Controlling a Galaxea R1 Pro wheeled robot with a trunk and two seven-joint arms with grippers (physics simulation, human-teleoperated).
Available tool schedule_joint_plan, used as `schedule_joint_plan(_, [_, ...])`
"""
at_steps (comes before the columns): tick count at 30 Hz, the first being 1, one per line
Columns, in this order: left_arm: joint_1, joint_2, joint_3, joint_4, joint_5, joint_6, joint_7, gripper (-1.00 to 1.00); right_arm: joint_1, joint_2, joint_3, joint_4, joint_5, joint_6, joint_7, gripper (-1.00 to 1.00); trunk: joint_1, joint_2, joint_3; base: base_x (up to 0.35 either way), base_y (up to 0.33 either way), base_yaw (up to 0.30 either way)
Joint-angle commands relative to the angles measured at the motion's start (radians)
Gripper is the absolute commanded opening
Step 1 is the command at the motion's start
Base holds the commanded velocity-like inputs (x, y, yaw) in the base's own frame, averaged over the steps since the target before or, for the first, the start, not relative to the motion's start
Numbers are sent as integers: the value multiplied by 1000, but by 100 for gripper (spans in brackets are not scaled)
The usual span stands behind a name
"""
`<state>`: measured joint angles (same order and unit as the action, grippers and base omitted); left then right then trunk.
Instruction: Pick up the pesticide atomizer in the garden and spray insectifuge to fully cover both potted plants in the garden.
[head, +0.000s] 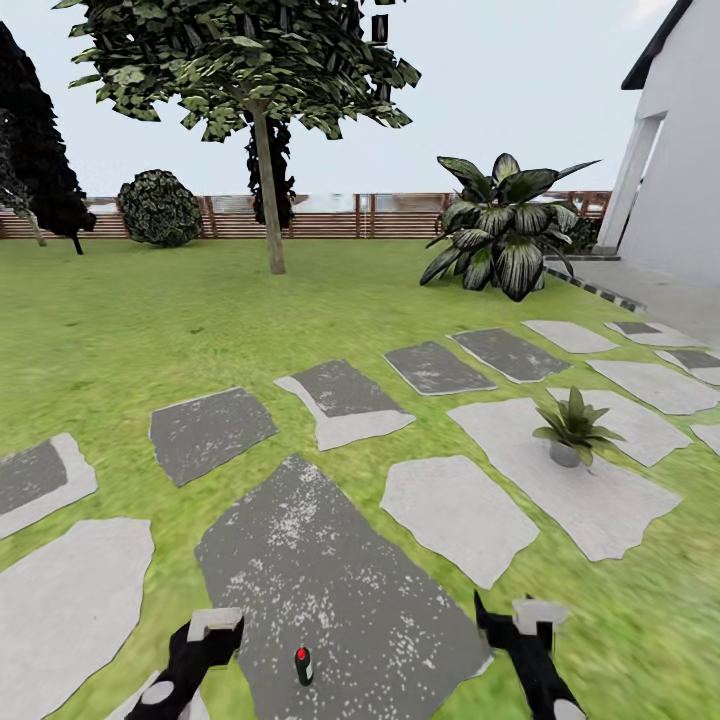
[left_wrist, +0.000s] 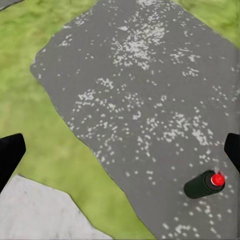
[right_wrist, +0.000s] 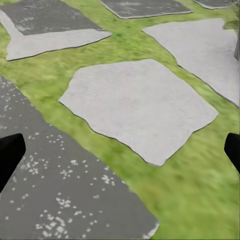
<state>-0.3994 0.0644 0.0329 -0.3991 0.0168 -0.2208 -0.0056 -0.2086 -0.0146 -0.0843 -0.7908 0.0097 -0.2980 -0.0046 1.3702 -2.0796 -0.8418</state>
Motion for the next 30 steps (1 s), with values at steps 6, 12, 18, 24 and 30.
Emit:
schedule_joint_plan(6, [-76, -4, -1, -3, -3, 103, -5, 100, -172, -1, -1, -7, 2, 168, -1, 100, 0, 0, -1, 0, 0, 0])
schedule_joint_plan(12, [-87, -3, -7, -13, -4, 116, 1, 100, -220, -1, 2, -11, 1, 215, 7, 100, 0, 0, -1, 0, 0, 0])
schedule_joint_plan(18, [-83, -3, -1, -7, 0, 100, 4, 100, -222, -5, 2, -14, 1, 218, 8, 100, 0, 0, -1, 104, -73, 0])
schedule_joint_plan(24, [-84, -2, 5, -1, 2, 35, 8, 100, -222, -12, 1, -14, 1, 218, 10, 100, 0, 0, -1, 183, -219, 0])
schedule_joint_plan(30, [-83, -4, 4, 0, 7, 15, 4, 100, -222, -8, 1, -4, 2, 217, 6, 100, 0, 0, -1, 141, -214, 131])
